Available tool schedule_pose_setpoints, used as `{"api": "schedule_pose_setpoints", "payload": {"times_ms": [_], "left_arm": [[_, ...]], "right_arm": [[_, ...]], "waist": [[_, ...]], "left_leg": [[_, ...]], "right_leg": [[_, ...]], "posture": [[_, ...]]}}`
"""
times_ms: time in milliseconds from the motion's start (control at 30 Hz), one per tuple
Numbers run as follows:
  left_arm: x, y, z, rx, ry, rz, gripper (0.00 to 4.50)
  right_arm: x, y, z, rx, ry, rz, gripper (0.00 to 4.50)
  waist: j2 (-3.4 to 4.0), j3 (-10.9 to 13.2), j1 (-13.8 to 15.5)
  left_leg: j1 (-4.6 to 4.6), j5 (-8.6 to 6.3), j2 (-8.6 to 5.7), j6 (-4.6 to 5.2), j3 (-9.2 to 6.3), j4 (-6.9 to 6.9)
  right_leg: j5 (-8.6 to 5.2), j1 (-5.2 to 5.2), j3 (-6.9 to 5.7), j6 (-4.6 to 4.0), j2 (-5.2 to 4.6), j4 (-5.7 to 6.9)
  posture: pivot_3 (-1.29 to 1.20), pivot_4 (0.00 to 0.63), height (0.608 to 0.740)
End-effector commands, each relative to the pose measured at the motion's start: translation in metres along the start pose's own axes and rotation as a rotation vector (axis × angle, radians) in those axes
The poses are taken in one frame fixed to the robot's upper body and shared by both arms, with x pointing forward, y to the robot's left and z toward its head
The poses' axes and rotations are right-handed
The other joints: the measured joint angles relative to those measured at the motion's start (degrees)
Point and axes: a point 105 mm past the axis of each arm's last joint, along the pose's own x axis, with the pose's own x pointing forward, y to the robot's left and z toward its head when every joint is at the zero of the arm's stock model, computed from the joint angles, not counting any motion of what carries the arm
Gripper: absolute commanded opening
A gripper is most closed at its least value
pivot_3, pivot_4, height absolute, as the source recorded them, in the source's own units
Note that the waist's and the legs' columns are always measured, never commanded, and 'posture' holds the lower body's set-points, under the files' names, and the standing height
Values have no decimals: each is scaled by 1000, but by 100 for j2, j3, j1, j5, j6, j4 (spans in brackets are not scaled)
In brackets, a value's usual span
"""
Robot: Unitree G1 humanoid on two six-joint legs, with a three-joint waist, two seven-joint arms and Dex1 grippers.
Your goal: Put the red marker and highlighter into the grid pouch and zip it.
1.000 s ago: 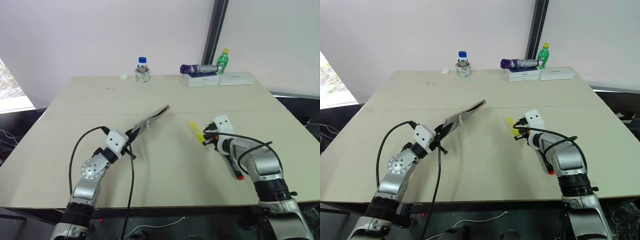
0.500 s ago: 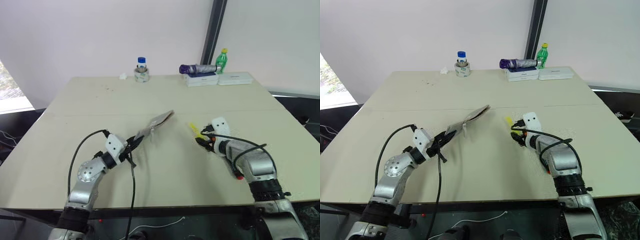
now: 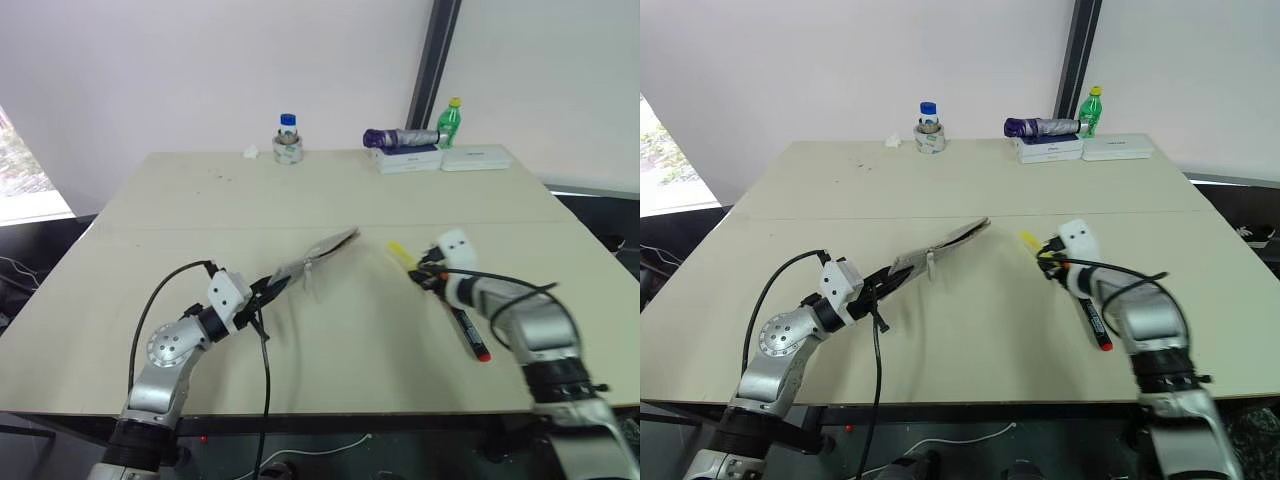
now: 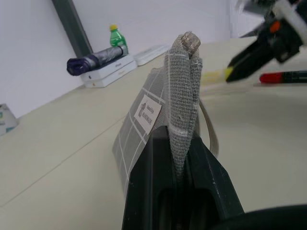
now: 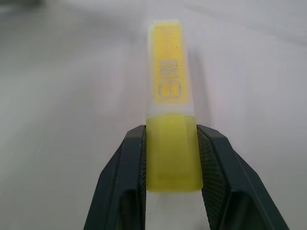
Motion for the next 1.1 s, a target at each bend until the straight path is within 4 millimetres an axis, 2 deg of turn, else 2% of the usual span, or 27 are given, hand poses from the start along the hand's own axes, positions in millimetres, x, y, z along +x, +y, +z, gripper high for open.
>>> {"api": "schedule_pose_setpoints", "payload": {"times_ms": [33, 200, 267, 767, 1100], "left_arm": [[6, -3, 10, 46, -44, -41, 0], [10, -4, 10, 38, -56, -55, 0], [11, -5, 10, 35, -60, -67, 0], [14, -18, 16, 40, -86, -141, 0], [11, -25, 17, 49, -83, -166, 0]], "right_arm": [[-35, 4, 27, -88, -77, 84, 903], [-70, 28, 27, -160, -82, 253, 903], [-77, 36, 25, -164, -74, 296, 903], [-61, 57, 27, -129, -72, 359, 903], [-57, 64, 27, -135, -71, 394, 903]], "waist": [[0, 0, -3], [0, 0, -11], [-1, 0, -12], [-1, 1, 0], [-2, 1, 2]], "left_leg": [[0, 0, 0, 0, 0, 0], [1, -1, 8, 1, 1, 0], [0, -1, 7, 3, 2, 0], [-1, -2, 6, 3, 4, 8], [-1, -2, 6, 3, 2, 8]], "right_leg": [[0, 0, -1, 0, 0, 0], [0, 1, -3, -1, 4, 0], [-1, 2, -3, -1, 3, -2], [0, 4, -3, -1, 0, -3], [-1, 5, -4, -1, 0, -4]], "posture": [[0, 150, 736], [0, 150, 736], [0, 150, 736], [0, 150, 736], [0, 150, 736]]}}
